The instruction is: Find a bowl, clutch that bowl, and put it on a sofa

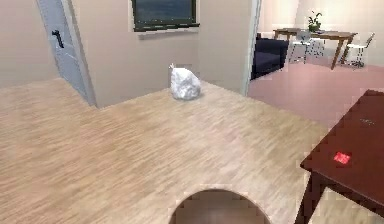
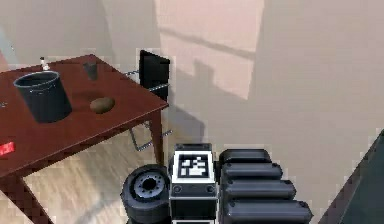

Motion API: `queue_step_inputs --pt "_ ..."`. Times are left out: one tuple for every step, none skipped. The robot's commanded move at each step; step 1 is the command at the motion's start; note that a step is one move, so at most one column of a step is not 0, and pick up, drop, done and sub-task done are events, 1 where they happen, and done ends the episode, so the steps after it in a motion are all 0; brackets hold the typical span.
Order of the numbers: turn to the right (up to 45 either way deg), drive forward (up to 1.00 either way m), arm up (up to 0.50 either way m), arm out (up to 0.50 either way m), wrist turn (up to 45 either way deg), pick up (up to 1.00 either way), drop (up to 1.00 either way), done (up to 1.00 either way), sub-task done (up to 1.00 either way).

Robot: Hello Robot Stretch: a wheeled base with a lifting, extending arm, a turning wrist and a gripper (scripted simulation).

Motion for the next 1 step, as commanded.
queue_step_inputs --pt "0.0 1.0 0.0 0.0 0.0 0.0 0.0 0.0 0.0"
